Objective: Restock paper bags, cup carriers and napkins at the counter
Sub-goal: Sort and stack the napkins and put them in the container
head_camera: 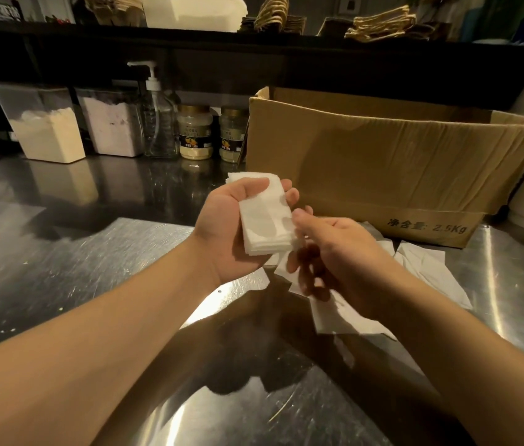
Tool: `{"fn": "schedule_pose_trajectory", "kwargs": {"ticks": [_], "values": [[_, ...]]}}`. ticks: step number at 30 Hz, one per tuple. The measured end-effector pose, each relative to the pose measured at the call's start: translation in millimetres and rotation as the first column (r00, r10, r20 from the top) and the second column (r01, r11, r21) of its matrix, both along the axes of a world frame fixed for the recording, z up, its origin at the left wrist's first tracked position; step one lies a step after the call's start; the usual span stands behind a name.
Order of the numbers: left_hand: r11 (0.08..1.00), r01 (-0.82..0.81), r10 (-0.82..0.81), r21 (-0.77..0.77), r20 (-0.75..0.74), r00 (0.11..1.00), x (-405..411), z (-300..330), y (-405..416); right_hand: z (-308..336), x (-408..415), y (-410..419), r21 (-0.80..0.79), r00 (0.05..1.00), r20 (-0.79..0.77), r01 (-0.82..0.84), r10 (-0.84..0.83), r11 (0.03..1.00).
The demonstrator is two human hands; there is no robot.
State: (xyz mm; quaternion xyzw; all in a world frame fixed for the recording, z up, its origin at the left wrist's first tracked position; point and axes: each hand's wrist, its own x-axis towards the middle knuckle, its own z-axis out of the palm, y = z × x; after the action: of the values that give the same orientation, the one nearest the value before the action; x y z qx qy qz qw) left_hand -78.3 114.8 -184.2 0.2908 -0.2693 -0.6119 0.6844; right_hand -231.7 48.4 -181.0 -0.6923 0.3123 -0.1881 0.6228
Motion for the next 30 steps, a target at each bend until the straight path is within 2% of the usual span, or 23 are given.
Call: {"fn": "schedule_pose_trajectory", "kwargs": {"ticks": [1, 2, 4, 5, 7, 9, 13, 19, 24, 27, 30], "values": [[1.0, -0.025, 0.025, 0.001, -0.036, 0.999, 2, 0, 0, -1, 0, -2, -0.153, 0.996, -0.017, 0.086, -0.089, 0.984], [0.999, -0.053, 0.053, 0.004, -0.068, 0.996, 5, 0, -1, -1, -1, -5, -0.338, 0.984, -0.016, 0.161, -0.177, 0.927], [0.995, -0.1, 0.099, 0.005, -0.131, 0.986, 9, 0, -2, -6, -1, -12, -0.626, 0.961, 0.026, 0.23, -0.274, 0.745], [0.993, -0.114, 0.113, 0.002, -0.144, 0.983, 10, 0, -2, -8, -1, -16, -0.687, 0.96, 0.026, 0.22, -0.28, 0.692], [0.989, -0.145, 0.145, 0.012, -0.127, 0.981, 13, 0, -3, -12, -1, -20, -0.742, 0.962, -0.075, 0.123, -0.264, 0.659], [0.983, -0.179, 0.181, 0.031, -0.102, 0.978, 15, -1, -4, -17, 1, -24, -0.783, 0.939, -0.22, -0.008, -0.265, 0.622], [0.978, -0.204, 0.207, 0.047, -0.089, 0.974, 17, -1, -5, -17, 6, -21, -0.828, 0.879, -0.37, -0.165, -0.301, 0.536], [0.978, -0.202, 0.206, 0.059, -0.062, 0.977, 17, -2, -6, -16, 11, -26, -0.749, 0.796, -0.537, -0.298, -0.279, 0.592], [0.975, -0.206, 0.21, 0.089, -0.037, 0.977, 18, -3, -6, -16, 13, -32, -0.761, 0.817, -0.503, -0.263, -0.282, 0.593], [0.974, -0.203, 0.206, 0.1, -0.028, 0.978, 18, -3, -7, -16, 13, -37, -0.732, 0.835, -0.49, -0.238, -0.25, 0.638], [0.974, -0.204, 0.207, 0.102, -0.021, 0.978, 18, -4, -7, -18, 8, -40, -0.734, 0.922, -0.319, -0.092, -0.222, 0.673]]}}
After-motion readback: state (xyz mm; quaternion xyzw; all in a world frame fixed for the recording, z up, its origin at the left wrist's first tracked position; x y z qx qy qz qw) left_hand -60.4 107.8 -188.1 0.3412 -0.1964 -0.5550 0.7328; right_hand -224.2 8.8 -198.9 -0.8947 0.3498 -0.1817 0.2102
